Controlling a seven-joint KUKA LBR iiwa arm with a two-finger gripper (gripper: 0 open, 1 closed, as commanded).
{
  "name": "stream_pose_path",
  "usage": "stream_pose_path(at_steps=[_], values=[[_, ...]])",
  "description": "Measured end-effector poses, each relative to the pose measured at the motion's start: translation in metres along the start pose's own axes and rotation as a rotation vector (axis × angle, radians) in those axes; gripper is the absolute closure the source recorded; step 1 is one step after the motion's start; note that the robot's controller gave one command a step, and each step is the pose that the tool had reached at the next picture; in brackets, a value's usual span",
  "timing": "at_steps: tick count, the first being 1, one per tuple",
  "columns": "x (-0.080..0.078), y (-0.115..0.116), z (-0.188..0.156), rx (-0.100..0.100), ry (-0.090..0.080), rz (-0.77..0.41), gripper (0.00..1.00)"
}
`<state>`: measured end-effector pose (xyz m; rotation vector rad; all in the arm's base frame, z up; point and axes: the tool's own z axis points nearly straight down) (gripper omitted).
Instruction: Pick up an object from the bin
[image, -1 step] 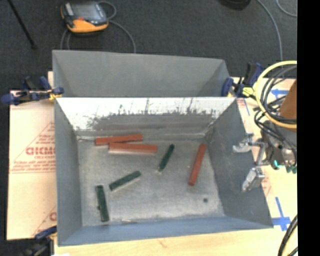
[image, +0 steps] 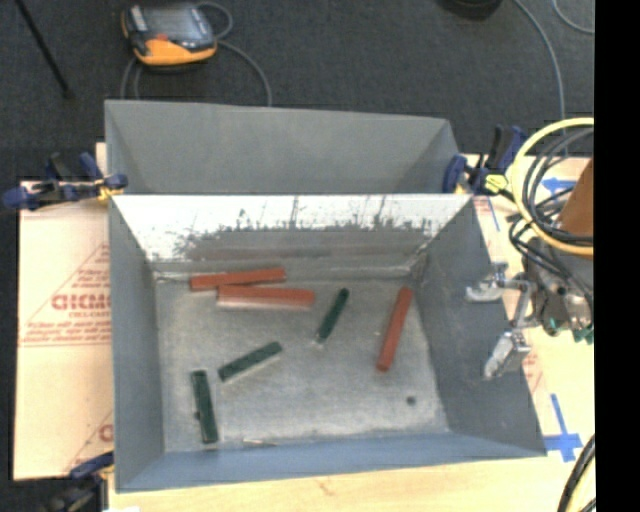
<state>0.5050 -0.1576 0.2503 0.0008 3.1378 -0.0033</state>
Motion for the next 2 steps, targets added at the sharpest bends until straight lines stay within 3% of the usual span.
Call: stream_pose_path(at_steps=[1,2], values=[[-0.002,0.002,0.004,0.003,-0.006,0.003,0.0],[-0.024,0.022,0.031,-0.003,0.009,-0.031,0.0]])
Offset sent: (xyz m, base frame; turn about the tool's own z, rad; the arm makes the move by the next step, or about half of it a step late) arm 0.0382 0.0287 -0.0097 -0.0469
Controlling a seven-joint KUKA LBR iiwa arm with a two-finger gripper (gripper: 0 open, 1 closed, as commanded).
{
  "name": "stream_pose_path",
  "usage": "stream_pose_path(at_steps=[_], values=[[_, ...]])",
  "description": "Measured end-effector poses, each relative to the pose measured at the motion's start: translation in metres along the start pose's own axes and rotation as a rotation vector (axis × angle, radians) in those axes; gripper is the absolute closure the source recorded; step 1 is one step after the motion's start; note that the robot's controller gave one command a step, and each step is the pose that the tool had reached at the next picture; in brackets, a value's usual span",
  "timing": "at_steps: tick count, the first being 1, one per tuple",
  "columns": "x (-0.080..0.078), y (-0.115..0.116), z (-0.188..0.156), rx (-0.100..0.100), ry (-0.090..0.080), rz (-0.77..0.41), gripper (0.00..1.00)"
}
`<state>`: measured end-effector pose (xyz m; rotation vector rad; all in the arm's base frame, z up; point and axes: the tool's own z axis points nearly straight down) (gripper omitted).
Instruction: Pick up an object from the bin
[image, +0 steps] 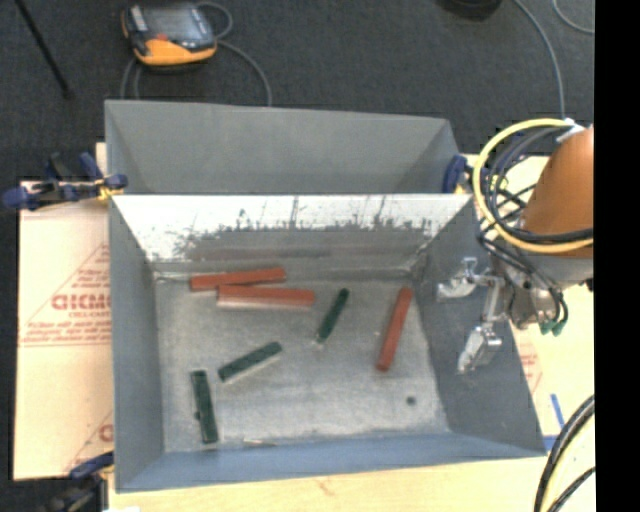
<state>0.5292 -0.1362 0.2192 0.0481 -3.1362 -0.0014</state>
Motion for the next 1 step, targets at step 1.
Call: stream_pose_path(at_steps=[1], values=[[-0.0419,0.0466,0.0202,0.005,-0.015,-0.056,0.0]])
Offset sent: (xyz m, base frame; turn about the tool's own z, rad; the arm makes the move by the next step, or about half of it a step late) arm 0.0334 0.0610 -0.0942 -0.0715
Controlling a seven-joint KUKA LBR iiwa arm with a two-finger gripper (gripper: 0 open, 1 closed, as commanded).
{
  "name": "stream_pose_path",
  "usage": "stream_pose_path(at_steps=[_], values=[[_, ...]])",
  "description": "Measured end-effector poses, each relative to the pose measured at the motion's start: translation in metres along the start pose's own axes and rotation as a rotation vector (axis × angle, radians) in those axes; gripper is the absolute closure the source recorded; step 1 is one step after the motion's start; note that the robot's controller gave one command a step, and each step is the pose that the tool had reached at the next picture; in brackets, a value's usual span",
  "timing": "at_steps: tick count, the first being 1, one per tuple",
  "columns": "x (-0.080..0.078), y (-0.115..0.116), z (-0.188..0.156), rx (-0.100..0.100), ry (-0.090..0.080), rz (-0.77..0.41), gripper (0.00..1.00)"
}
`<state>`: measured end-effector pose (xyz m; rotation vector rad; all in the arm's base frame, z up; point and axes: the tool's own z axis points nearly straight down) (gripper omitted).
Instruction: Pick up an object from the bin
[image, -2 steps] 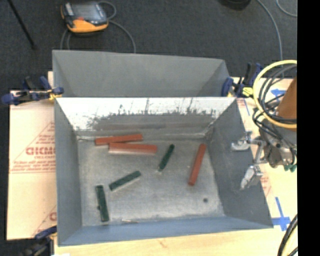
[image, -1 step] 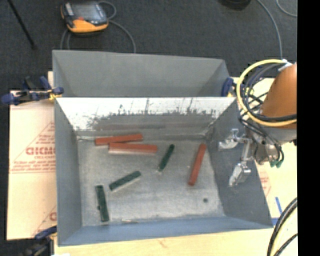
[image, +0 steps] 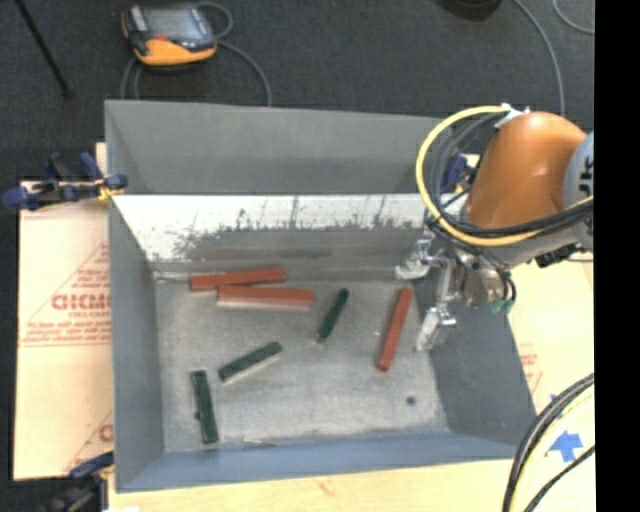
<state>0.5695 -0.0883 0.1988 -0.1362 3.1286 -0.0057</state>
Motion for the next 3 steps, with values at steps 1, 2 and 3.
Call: stream_pose_path(at_steps=[1,2,3], values=[[0.002,0.014,0.065,-0.003,0.002,-0.017,0.0],[-0.022,-0.046,0.123,-0.002,-0.007,-0.28,1.0],[-0.022,-0.045,0.123,-0.002,-0.007,-0.281,1.0]])
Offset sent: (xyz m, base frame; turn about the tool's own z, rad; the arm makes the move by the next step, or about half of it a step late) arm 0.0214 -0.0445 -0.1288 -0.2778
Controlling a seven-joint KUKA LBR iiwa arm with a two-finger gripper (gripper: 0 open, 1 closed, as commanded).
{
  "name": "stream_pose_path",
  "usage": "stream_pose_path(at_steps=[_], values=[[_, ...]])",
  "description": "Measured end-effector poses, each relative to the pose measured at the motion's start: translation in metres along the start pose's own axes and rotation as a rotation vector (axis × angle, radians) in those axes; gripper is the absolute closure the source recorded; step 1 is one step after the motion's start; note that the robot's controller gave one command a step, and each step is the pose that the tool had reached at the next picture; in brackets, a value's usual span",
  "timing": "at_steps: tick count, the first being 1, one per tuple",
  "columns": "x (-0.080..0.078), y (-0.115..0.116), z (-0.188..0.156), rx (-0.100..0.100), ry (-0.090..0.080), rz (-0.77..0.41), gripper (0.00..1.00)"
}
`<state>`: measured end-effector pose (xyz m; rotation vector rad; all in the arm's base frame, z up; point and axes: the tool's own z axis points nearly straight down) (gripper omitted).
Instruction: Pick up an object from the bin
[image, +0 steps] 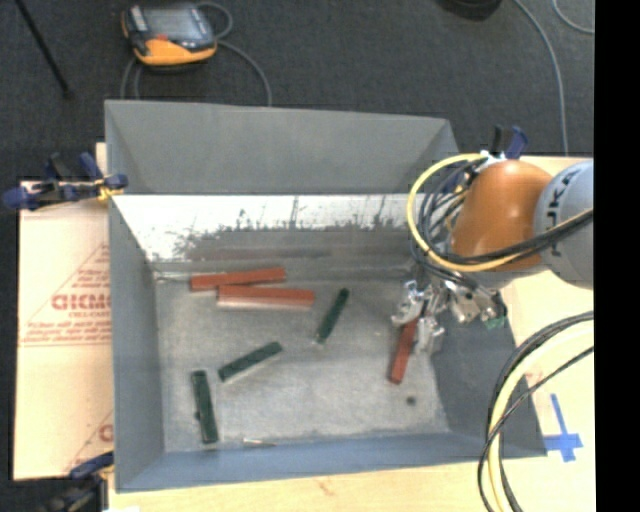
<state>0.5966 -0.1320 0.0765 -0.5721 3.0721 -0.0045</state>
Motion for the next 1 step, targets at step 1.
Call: stream_pose_path(at_steps=[1], values=[[-0.017,-0.0027,-0.1357,-0.003,0.011,-0.005,1.0]])
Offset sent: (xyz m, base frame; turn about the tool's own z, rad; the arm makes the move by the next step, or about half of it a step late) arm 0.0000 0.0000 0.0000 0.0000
